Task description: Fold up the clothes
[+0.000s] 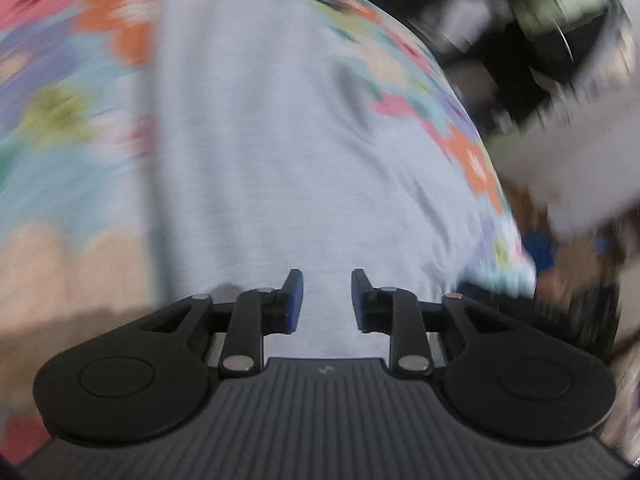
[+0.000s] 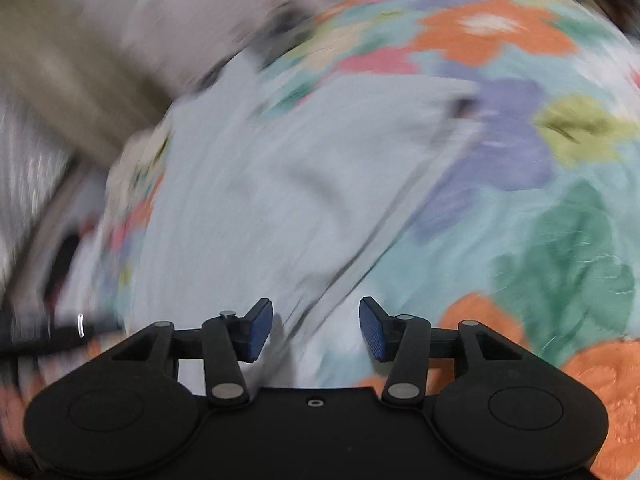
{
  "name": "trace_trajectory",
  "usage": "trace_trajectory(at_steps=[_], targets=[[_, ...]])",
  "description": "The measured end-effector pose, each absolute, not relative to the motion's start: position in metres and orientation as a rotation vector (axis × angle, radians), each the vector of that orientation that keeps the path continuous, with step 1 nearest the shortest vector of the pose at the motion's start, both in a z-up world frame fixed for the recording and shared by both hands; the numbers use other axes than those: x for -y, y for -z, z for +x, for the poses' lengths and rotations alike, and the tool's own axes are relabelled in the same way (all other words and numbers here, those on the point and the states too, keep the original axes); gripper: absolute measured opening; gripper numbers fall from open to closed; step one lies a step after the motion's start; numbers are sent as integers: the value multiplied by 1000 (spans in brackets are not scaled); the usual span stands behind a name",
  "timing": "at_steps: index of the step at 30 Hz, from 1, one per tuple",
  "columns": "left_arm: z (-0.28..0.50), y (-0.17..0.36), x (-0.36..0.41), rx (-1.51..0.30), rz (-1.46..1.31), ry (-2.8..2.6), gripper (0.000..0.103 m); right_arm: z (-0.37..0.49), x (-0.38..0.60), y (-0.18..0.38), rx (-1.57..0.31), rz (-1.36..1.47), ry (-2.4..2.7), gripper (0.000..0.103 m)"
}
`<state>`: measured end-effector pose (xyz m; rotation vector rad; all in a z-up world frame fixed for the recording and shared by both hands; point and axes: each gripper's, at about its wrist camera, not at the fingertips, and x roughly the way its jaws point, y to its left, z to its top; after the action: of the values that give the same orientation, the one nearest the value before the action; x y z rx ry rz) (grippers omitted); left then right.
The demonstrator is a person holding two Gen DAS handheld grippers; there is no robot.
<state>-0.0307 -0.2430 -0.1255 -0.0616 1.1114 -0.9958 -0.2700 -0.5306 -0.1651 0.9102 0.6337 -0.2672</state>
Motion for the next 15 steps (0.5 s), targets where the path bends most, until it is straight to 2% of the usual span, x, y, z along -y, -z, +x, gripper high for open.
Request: trace_trajectory(at_steps=[3, 13, 14, 15], targets=[[-39, 134, 287, -1134, 8, 1089, 26, -271, 557, 174, -544, 1046, 331, 54], [-48, 152, 341, -1150, 43, 1139, 26, -245, 580, 180, -441, 1029, 425, 54], [-48, 156, 345, -1160, 45, 1129, 25, -238, 583, 182, -424, 1030, 422, 45], [-49, 157, 347, -1160, 49, 1127, 24, -231, 584, 178, -432, 998, 421, 30]])
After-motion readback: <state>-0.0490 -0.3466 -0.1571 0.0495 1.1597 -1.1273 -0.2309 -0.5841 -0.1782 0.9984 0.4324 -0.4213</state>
